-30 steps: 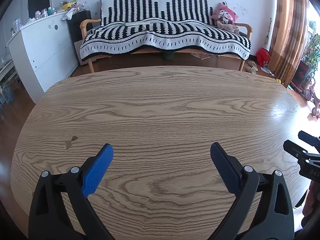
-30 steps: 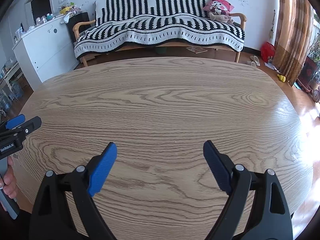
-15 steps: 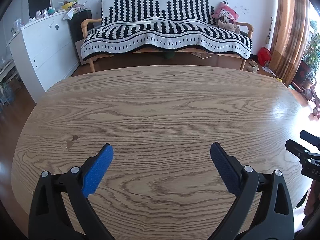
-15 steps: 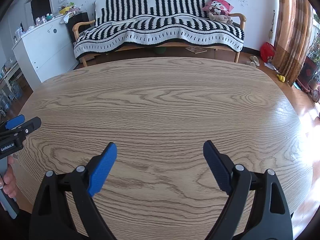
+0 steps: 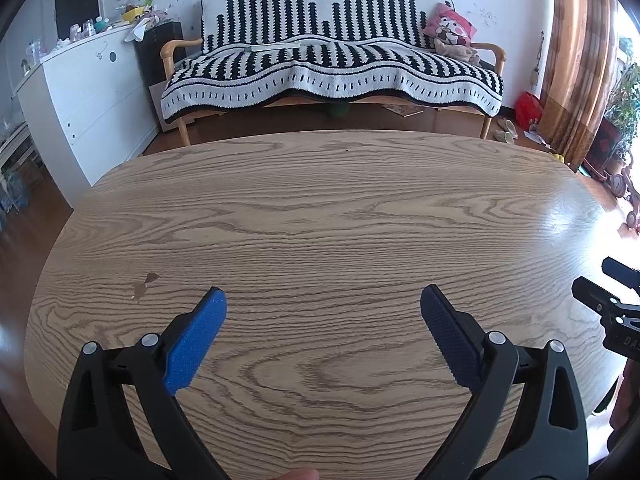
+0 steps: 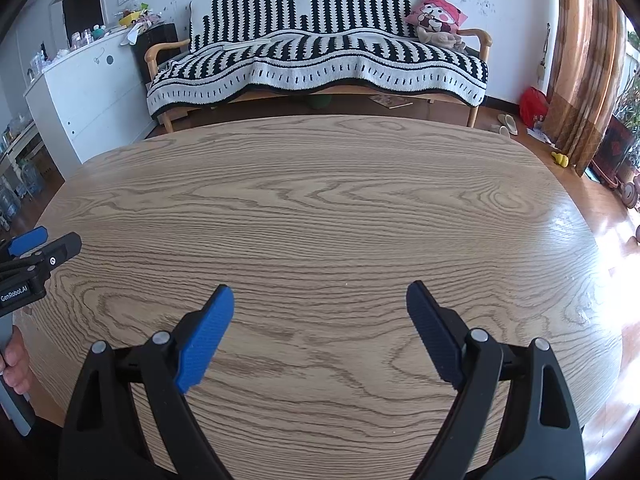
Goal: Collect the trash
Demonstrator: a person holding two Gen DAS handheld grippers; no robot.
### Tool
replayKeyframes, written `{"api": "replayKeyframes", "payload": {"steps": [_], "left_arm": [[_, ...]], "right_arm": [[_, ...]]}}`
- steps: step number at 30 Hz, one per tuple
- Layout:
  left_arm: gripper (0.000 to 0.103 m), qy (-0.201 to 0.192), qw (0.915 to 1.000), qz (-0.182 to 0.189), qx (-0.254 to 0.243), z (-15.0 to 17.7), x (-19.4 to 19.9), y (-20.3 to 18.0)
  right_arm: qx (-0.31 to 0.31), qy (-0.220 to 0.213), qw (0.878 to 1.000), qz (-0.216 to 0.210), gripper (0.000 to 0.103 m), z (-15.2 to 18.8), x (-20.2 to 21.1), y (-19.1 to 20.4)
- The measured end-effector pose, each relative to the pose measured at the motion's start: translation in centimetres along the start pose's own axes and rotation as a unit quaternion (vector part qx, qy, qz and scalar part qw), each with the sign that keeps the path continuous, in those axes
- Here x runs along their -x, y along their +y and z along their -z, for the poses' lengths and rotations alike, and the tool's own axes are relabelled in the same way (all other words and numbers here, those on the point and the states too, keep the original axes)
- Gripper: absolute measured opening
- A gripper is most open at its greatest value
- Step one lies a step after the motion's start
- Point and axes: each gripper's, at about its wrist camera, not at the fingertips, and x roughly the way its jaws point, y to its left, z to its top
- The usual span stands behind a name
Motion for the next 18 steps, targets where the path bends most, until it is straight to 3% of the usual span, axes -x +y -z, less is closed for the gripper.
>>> {"api": "replayKeyframes", "payload": {"steps": [18], "left_arm": [[0.095, 0.001, 1.0, -0.006, 0.0, 0.0, 0.3, 0.1]], "right_arm": [[-0.001, -0.001, 1.0, 0.003, 0.085, -0.1, 0.1, -1.0]]}}
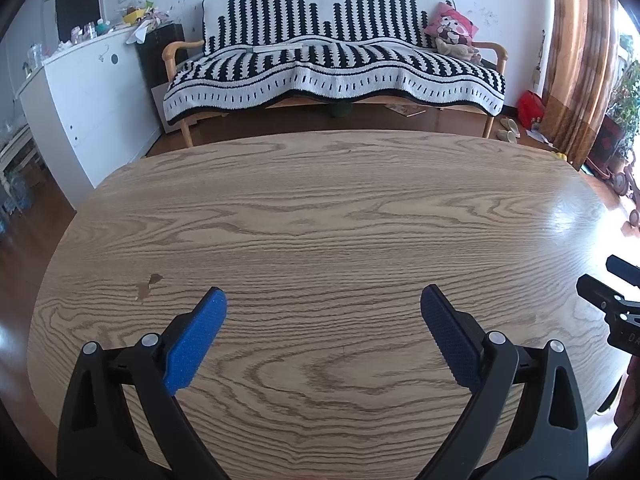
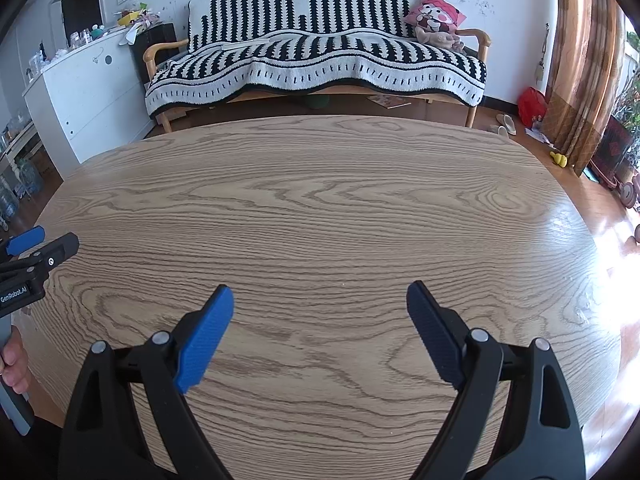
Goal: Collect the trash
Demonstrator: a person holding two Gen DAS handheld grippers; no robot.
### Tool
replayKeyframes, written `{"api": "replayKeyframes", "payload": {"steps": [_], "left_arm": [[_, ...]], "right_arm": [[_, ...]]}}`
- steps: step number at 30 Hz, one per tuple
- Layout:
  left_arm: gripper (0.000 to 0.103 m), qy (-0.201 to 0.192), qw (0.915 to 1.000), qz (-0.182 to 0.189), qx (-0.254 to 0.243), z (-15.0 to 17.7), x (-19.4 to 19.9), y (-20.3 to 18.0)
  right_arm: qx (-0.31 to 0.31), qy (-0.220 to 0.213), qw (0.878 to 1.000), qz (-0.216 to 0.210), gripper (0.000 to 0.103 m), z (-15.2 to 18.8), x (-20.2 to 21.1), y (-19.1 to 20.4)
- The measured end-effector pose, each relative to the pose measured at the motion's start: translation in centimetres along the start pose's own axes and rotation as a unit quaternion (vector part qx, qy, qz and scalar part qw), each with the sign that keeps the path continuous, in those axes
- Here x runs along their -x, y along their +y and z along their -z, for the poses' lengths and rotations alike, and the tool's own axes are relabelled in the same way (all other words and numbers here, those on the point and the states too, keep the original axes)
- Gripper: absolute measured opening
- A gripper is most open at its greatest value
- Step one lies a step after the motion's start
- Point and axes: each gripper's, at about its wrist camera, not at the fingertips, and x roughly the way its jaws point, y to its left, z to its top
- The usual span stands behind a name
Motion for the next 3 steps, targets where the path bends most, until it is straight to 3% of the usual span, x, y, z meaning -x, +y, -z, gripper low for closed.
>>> {"api": "replayKeyframes", "payload": {"steps": [3], "left_arm": [[0.095, 0.003, 1.0, 0.0, 0.001, 0.04, -0.16, 0.18]], "right_arm": [[-0.005, -0.002, 1.0, 0.004, 0.085, -0.12, -0.01, -0.65]]}}
